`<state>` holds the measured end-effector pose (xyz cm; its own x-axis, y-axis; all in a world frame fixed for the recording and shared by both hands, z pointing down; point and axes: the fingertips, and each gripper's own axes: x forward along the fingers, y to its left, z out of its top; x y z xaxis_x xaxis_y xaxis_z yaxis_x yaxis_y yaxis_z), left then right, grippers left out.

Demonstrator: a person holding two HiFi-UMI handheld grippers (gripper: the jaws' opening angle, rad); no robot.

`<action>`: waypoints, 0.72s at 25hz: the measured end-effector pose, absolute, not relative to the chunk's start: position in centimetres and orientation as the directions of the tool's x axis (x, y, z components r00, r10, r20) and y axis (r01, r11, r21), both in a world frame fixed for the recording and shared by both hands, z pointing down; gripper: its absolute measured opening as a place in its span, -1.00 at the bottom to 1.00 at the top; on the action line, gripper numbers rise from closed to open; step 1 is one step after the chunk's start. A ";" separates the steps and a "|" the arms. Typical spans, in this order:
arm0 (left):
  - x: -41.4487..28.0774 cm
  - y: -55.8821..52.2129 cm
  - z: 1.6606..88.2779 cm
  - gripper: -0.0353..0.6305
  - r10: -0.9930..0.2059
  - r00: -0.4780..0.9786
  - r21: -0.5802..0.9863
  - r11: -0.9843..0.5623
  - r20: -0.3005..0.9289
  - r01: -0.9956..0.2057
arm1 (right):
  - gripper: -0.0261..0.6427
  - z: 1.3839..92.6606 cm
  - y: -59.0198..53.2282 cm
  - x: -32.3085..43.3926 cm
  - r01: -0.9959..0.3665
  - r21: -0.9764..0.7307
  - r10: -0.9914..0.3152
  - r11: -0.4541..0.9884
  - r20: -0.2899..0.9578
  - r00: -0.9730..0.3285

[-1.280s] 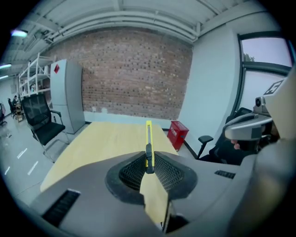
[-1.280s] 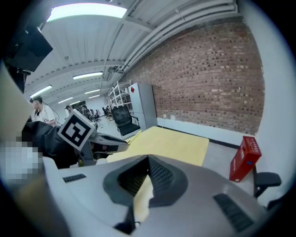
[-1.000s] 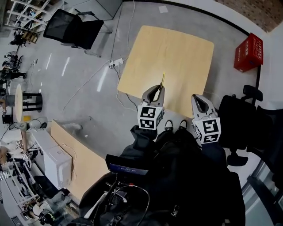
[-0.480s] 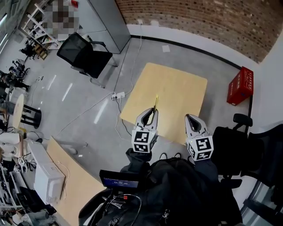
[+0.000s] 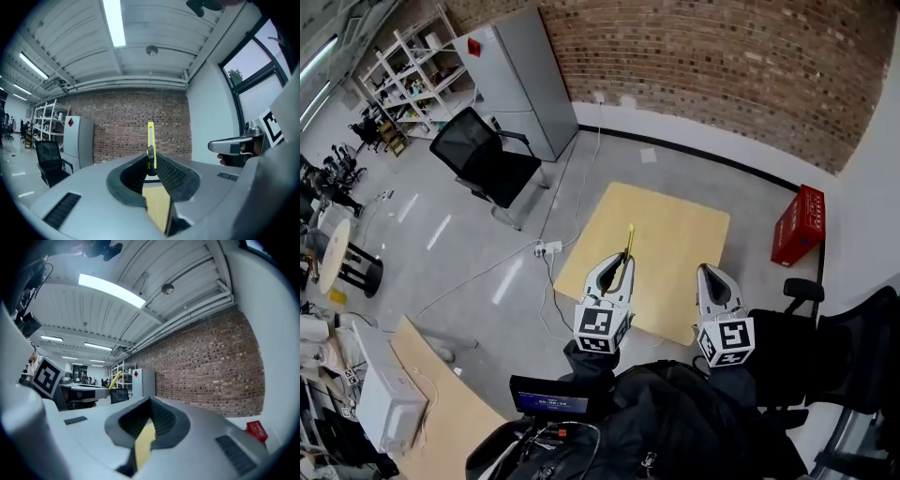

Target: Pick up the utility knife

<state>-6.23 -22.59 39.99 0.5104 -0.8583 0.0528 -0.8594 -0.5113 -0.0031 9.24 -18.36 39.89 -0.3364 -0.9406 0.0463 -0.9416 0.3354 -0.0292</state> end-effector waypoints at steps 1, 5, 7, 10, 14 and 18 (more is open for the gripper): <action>-6.2 -22.5 39.6 -0.71 -0.858 0.512 -0.004 -0.512 0.043 -0.859 | -0.91 39.5 -18.3 9.4 -0.944 -0.029 -0.943 0.330 0.033 -0.331; -6.2 -22.1 38.7 -0.71 -0.861 0.509 -0.003 -0.509 0.020 -0.861 | -0.91 38.1 -18.0 9.7 -0.948 -0.022 -0.948 0.318 -0.009 -0.317; -6.1 -21.9 38.5 -0.71 -0.860 0.510 -0.006 -0.510 0.010 -0.860 | -0.91 37.6 -17.9 9.8 -0.950 -0.013 -0.950 0.312 -0.026 -0.312; -5.9 -21.6 38.2 -0.71 -0.856 0.517 -0.020 -0.517 -0.002 -0.856 | -0.91 37.1 -17.8 9.8 -0.952 -0.012 -0.951 0.307 -0.050 -0.306; -6.0 -21.6 37.7 -0.71 -0.858 0.514 -0.021 -0.514 -0.014 -0.858 | -0.91 36.4 -18.0 9.6 -0.953 -0.001 -0.951 0.302 -0.068 -0.301; -6.6 -21.8 37.4 -0.71 -0.864 0.503 -0.016 -0.503 -0.026 -0.864 | -0.91 36.3 -18.3 9.0 -0.950 0.029 -0.948 0.310 -0.062 -0.312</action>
